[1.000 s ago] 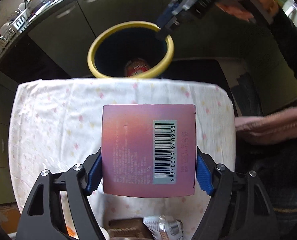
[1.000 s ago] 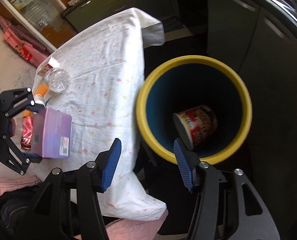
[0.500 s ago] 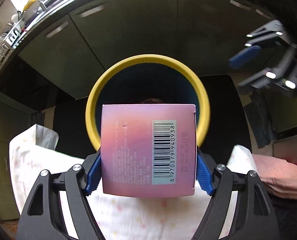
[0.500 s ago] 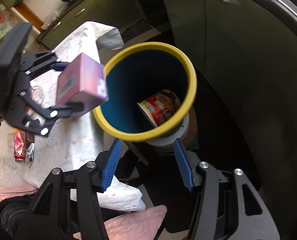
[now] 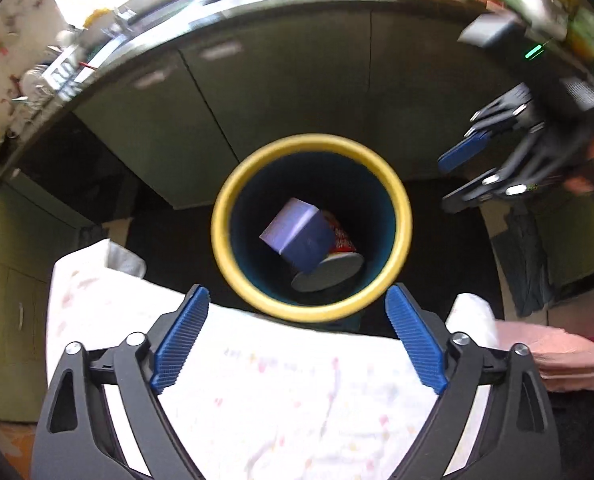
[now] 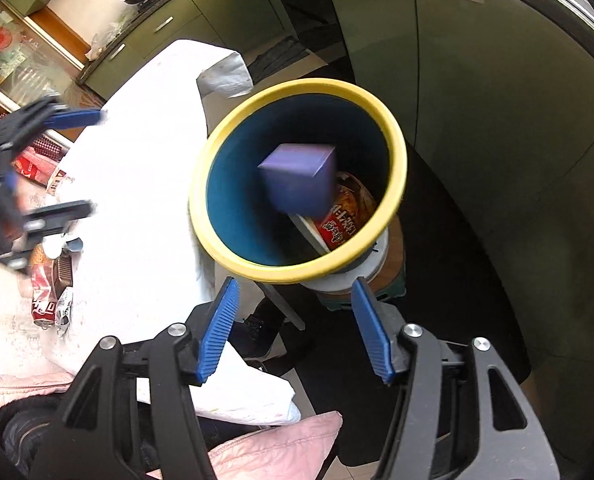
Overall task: Collect trash
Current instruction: 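Open the left gripper over the yellow bin to drop the pink box, then grasp the clear water bottle with the right gripper and lift it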
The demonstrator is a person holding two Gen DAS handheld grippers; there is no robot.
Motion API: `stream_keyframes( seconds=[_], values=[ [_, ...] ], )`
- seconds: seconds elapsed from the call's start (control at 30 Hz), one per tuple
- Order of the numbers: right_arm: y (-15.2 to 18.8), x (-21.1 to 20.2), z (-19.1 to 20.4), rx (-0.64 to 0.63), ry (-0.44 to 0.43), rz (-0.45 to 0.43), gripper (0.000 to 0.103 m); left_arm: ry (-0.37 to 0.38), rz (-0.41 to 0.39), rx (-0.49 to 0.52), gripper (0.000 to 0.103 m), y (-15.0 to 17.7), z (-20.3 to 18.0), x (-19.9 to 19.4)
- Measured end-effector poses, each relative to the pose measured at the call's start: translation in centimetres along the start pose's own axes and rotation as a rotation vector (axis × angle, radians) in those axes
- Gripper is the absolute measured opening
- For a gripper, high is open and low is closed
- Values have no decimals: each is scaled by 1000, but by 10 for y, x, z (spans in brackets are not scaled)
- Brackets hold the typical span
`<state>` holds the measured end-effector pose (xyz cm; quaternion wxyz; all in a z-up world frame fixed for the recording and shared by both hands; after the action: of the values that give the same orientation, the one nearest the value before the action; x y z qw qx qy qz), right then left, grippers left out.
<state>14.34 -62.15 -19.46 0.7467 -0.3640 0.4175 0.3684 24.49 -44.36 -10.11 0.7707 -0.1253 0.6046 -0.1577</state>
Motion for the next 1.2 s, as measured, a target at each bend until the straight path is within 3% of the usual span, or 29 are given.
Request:
stream_keyframes(
  seconds=[0.2, 0.47, 0.6, 0.77, 0.93, 1.03, 1.2],
  values=[
    [0, 3, 22, -41, 12, 2, 57, -115, -147, -228, 97, 60, 23, -100],
    [1, 27, 103, -198, -18, 46, 57, -307, -213, -573, 97, 204, 30, -176],
    [-1, 49, 180, -384, -54, 88, 57, -367, -221, -677, 98, 271, 15, -195],
    [1, 72, 298, -737, -132, 141, 82, -421, -214, -746, 98, 337, -18, -210],
    [9, 109, 387, -1031, -96, 220, 86, -442, -189, -807, 98, 380, -45, -212],
    [15, 136, 418, -1117, -67, 301, 87, -426, -211, -861, 98, 398, -55, -211],
    [14, 174, 437, -1186, 36, 363, 87, -411, -216, -895, 98, 413, -61, -200]
  ],
)
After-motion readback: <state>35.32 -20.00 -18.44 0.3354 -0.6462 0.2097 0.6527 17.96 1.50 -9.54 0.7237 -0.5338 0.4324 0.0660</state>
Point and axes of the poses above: each gripper's, at about its wrist camera, not at the fingertips, and x roughly the way its jaws point, z to its left, y to its underside, the point moved 5 cm from there along x, roughly the way its jaws point, and after that the axes turned 13 degrees about x, right-handed, at the moved point
